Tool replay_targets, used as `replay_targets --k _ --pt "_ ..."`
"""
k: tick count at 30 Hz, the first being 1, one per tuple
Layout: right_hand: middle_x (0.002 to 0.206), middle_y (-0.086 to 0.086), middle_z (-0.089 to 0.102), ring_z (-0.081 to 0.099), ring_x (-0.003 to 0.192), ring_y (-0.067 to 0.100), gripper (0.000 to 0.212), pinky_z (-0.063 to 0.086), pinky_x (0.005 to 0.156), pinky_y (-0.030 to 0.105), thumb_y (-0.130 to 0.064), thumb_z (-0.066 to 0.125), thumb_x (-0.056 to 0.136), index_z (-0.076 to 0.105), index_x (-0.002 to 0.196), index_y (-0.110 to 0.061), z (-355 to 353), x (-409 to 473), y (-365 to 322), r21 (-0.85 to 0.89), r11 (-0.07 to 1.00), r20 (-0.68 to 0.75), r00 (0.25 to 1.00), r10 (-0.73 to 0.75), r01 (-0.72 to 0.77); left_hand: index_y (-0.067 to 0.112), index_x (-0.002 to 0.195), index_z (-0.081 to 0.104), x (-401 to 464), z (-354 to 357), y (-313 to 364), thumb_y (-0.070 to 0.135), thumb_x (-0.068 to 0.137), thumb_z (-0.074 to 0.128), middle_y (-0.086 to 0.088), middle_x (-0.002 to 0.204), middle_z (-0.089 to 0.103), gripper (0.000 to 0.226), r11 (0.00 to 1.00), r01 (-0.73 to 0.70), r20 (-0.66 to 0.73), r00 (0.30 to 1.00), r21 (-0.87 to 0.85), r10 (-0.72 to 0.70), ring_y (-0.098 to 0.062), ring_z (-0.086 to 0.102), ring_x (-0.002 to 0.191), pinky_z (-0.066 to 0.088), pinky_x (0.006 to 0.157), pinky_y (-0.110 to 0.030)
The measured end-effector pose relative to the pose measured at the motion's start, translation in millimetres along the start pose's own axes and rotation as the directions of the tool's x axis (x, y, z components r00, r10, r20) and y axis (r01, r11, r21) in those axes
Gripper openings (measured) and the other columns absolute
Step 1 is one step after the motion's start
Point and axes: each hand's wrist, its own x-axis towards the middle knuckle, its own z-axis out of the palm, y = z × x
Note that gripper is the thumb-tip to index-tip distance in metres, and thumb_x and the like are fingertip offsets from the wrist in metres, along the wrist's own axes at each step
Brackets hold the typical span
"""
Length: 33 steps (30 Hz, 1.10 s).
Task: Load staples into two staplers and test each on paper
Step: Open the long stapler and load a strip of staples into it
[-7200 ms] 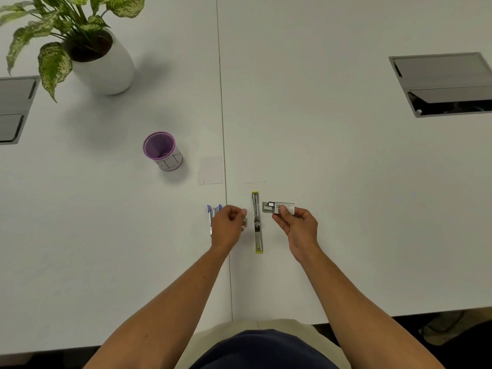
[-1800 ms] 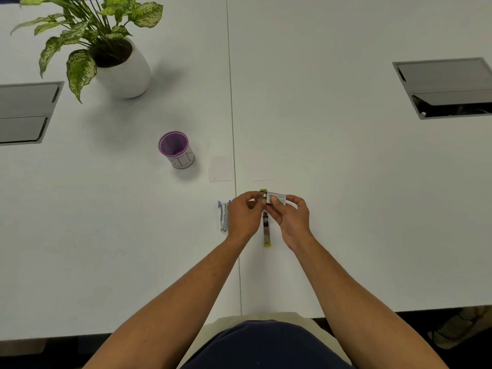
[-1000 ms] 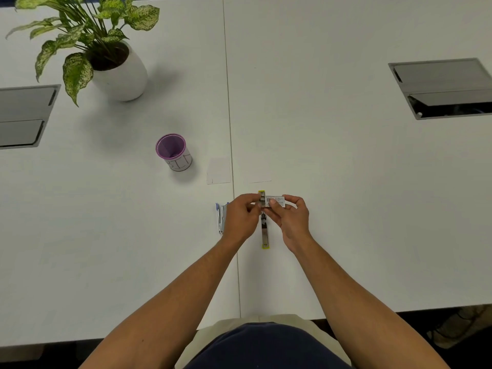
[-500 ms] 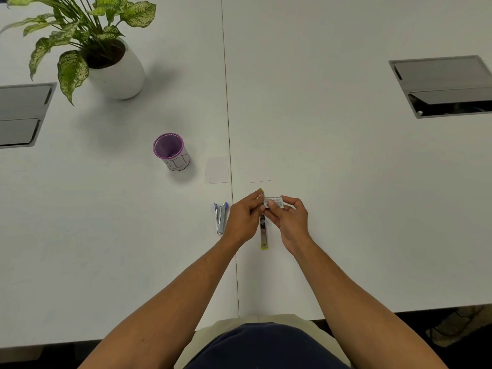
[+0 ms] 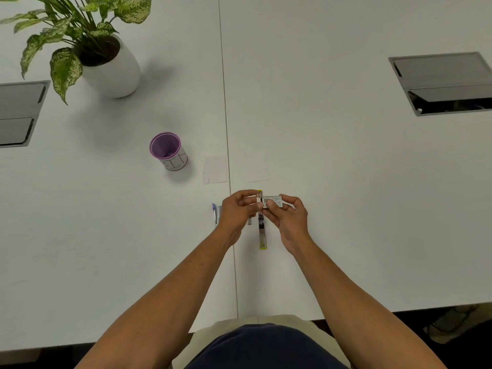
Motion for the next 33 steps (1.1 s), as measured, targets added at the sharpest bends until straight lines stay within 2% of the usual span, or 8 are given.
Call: replay_targets --k 7,13,19,23,26,29,33 --pt "0.104 0.021 0.069 0.074 0.083 0.022 0.034 0.06 0.07 0.029 0.004 0.073 0.081 0.054 0.105 -0.01 -0.6 4.8 -0.3 -0.027 0.999 0.004 1.0 -0.024 0.024 0.005 0.095 0.07 4.1 2.7 0.9 -0.001 0.081 0.072 -0.011 0.093 0.072 0.015 0.992 0.088 -0.026 0.996 -0.092 -0.091 -0.022 0.068 0.086 0.058 0.073 -0.025" --pt "0.106 0.025 0.067 0.073 0.088 0.027 0.036 0.061 0.074 0.033 0.003 0.075 0.08 0.054 0.106 -0.009 0.0 8.6 2.6 -0.046 0.998 -0.017 0.999 -0.049 0.048 0.003 0.09 0.07 4.4 8.0 2.0 -0.003 0.084 0.068 -0.018 0.098 0.07 0.009 0.987 0.084 -0.073 0.993 -0.135 -0.094 -0.026 0.066 0.084 0.059 0.08 -0.031" --pt "0.109 0.027 0.067 0.072 0.092 0.031 0.038 0.061 0.076 0.035 0.003 0.075 0.08 0.054 0.109 -0.008 0.8 11.6 5.7 -0.022 0.999 -0.045 0.998 -0.036 0.035 0.003 0.086 0.069 2.9 16.0 3.4 -0.005 0.085 0.066 -0.015 0.097 0.071 0.009 0.981 0.061 -0.14 0.986 -0.186 -0.088 -0.023 0.068 0.078 0.06 0.07 -0.024" --pt "0.109 0.026 0.066 0.073 0.089 0.027 0.038 0.06 0.073 0.032 0.002 0.076 0.079 0.053 0.107 -0.008 0.6 12.8 6.2 -0.049 0.997 -0.035 0.998 -0.056 0.054 0.005 0.082 0.07 5.7 16.7 3.0 -0.004 0.083 0.068 -0.016 0.094 0.072 0.01 0.97 0.111 -0.171 0.974 -0.218 -0.15 -0.023 0.068 0.076 0.06 0.07 -0.025" --pt "0.11 0.024 0.066 0.072 0.093 0.03 0.04 0.06 0.076 0.034 -0.001 0.077 0.079 0.053 0.109 -0.007 -1.0 14.3 8.3 -0.08 0.995 -0.034 0.998 -0.059 0.056 0.004 0.083 0.071 9.9 14.8 4.0 -0.004 0.081 0.068 -0.014 0.086 0.073 0.009 0.961 0.159 -0.167 0.966 -0.226 -0.199 -0.019 0.068 0.07 0.059 0.065 -0.024" --pt "0.111 0.023 0.065 0.071 0.095 0.031 0.04 0.06 0.077 0.036 -0.002 0.078 0.078 0.053 0.109 -0.008 -1.7 16.0 9.6 -0.115 0.99 -0.032 0.996 -0.08 0.076 0.004 0.084 0.072 11.2 12.5 6.5 -0.004 0.082 0.069 -0.014 0.086 0.074 0.009 0.972 0.146 -0.131 0.976 -0.186 -0.172 -0.018 0.07 0.069 0.06 0.066 -0.024" --pt "0.11 0.021 0.065 0.071 0.095 0.029 0.039 0.061 0.08 0.042 -0.004 0.079 0.078 0.053 0.108 -0.009 -0.7 19.8 12.7 -0.181 0.977 -0.05 0.992 -0.12 0.109 0.002 0.097 0.073 10.4 17.2 4.6 0.0 0.086 0.066 -0.013 0.1 0.073 0.013 0.999 0.02 -0.162 0.987 0.047 -0.012 -0.021 0.073 0.082 0.061 0.074 -0.029"
